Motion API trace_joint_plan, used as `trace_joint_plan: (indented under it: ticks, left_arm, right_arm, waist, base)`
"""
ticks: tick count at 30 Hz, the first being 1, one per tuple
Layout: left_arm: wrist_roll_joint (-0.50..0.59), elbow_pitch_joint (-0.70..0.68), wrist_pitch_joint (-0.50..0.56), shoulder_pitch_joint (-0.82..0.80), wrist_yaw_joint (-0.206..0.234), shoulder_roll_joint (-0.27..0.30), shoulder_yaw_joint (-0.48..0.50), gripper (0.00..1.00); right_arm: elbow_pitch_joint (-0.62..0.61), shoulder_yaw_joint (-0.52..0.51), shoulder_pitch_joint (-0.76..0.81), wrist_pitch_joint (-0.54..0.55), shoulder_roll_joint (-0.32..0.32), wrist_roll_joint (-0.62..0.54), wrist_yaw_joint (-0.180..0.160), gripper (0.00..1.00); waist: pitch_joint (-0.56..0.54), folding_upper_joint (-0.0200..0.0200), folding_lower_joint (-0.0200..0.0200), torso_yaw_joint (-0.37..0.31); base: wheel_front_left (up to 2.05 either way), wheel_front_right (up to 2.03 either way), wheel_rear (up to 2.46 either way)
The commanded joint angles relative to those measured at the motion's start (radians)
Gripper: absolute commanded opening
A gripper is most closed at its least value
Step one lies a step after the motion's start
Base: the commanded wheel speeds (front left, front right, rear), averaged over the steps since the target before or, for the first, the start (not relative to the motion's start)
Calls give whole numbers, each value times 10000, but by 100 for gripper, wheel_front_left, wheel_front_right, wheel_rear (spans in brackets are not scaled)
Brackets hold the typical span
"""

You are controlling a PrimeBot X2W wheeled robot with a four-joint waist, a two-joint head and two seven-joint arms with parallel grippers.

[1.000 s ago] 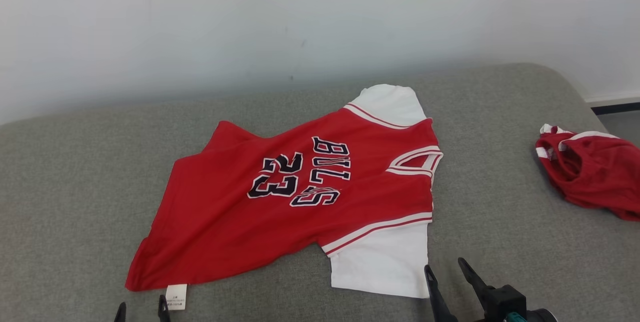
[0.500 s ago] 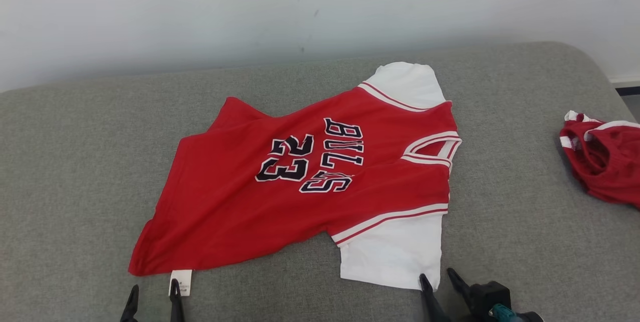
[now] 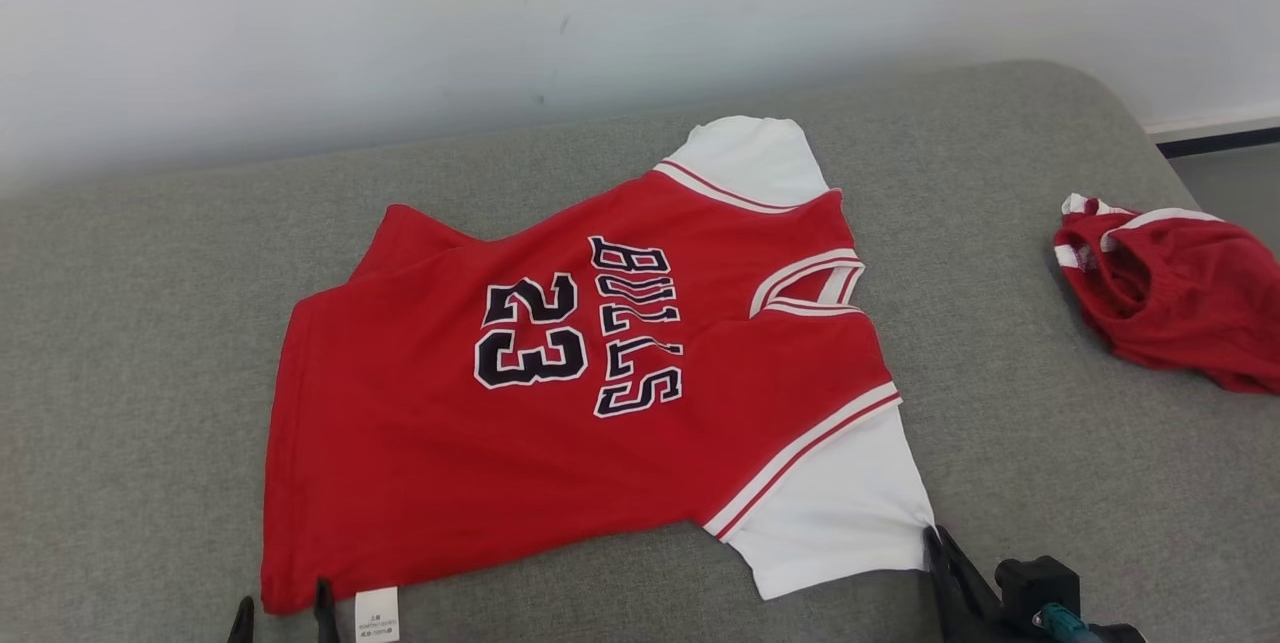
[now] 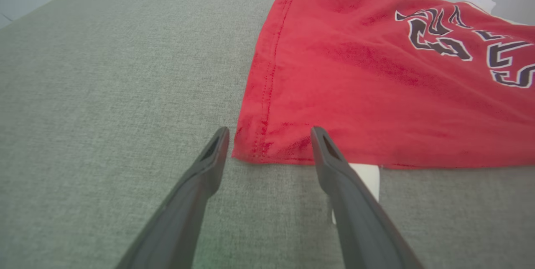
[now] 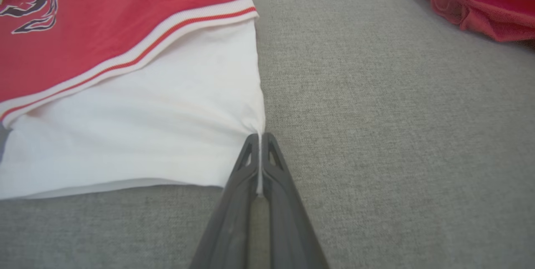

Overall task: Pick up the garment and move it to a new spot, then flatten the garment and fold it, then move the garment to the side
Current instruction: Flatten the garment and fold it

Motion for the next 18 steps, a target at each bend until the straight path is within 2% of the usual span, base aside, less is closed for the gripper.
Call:
trace_joint_plan:
  ticks: [1, 13, 15, 18]
  left_arm:
    - [-173, 80, -29, -134, 33, 7, 73, 100]
    - [-668, 1300, -20, -604, 61, 1, 157, 98]
    - [-722, 1546, -5, -703, -12, -7, 140, 0]
    - [-777, 1709, 1, -765, -120, -10, 117, 0]
  right_arm:
    - [-15, -49, 39, 5, -23, -58, -32, 0]
    - [-226, -91, -183, 5, -17, -116, -32, 0]
    - [-241, -95, -181, 5, -16, -103, -32, 0]
    - [-294, -140, -180, 3, -16, -71, -32, 0]
  waist:
    - [59, 0, -1, -67]
    - [246, 0, -1, -311]
    - [243, 0, -1, -323]
    - [176, 0, -1, -310]
  base:
    - [0, 0, 0]
    - [0, 0, 0]
    - [0, 0, 0]
    - [0, 0, 0]
